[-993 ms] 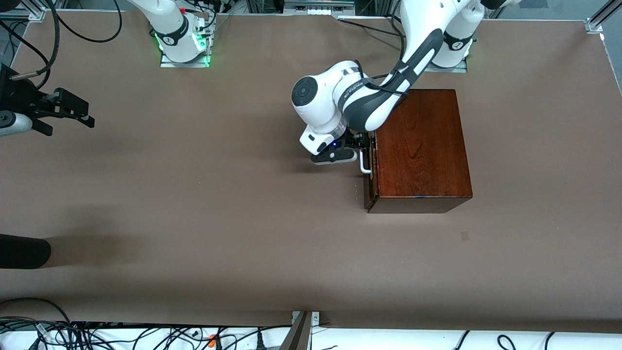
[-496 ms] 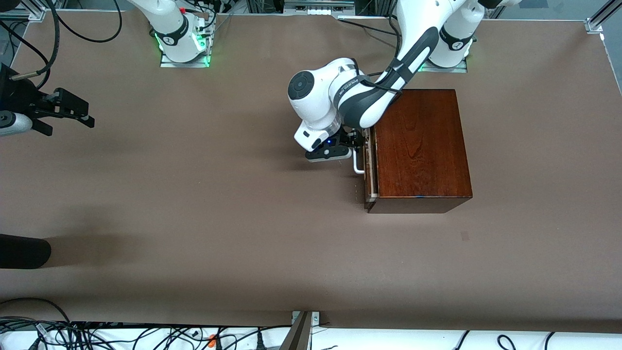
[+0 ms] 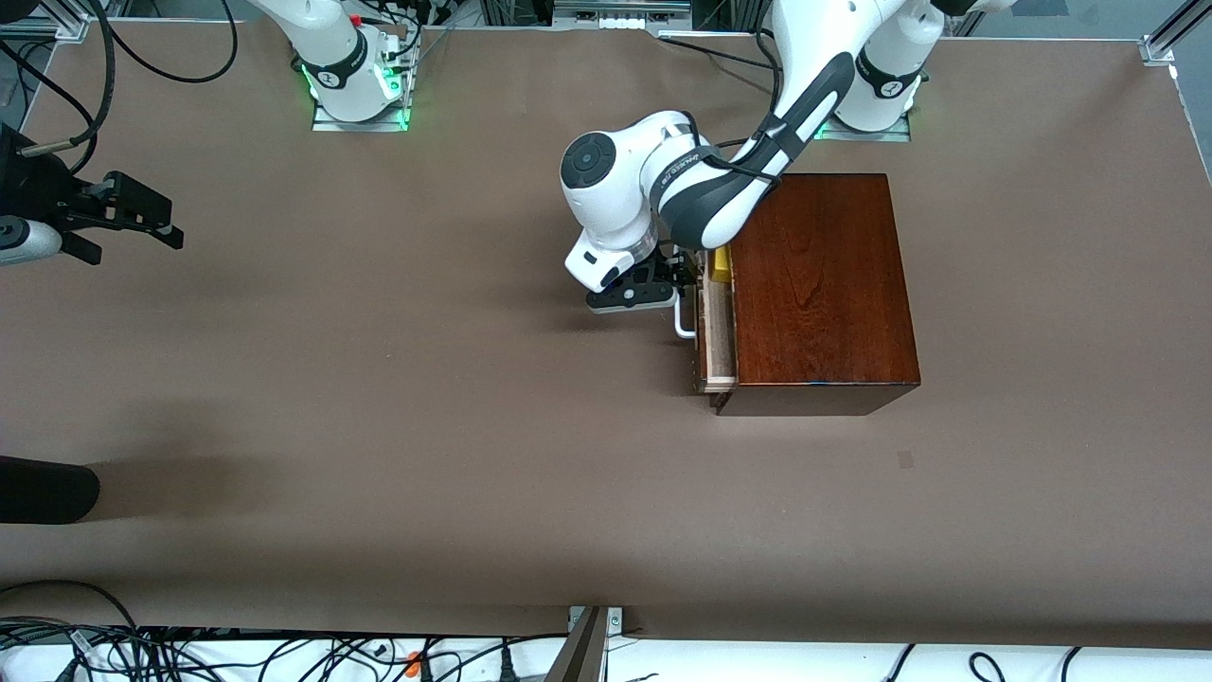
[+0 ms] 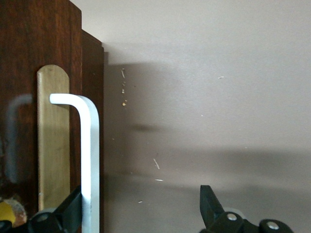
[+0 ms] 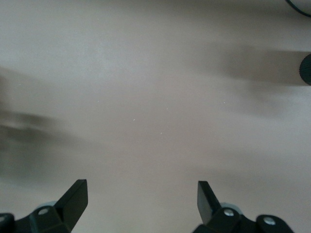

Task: Open drawer, take yellow block, close drawer
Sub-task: 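Pull the drawer out of the box with the left gripper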

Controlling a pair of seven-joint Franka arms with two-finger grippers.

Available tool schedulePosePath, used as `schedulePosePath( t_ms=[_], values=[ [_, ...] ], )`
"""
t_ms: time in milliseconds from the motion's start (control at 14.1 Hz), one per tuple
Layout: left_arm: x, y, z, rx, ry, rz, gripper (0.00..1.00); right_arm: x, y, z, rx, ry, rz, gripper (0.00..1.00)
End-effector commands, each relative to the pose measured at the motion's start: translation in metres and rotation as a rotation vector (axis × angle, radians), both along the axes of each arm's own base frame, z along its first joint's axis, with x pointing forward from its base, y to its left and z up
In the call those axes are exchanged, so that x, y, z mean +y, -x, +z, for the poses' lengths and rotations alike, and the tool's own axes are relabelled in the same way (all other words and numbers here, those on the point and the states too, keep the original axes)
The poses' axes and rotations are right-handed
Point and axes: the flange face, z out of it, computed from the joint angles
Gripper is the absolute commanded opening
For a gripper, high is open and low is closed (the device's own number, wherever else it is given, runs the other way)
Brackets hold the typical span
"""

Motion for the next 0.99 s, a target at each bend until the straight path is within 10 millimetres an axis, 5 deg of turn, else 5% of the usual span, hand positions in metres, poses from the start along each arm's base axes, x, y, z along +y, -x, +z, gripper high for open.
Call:
schedulePosePath(
  t_ms=[0,922],
  values=[
    [-0.028,0.005,0.004,-0.001,0.102,0.015,1.0,-0.004,0.0,0.003,-0.005,-0.013,0.006,1.0],
    [-0.052,0.003,0.034,0.009,0.185,0.04,1.0,-0.004,0.0,0.003,-0.005,-0.013,0.006,1.0]
  ],
)
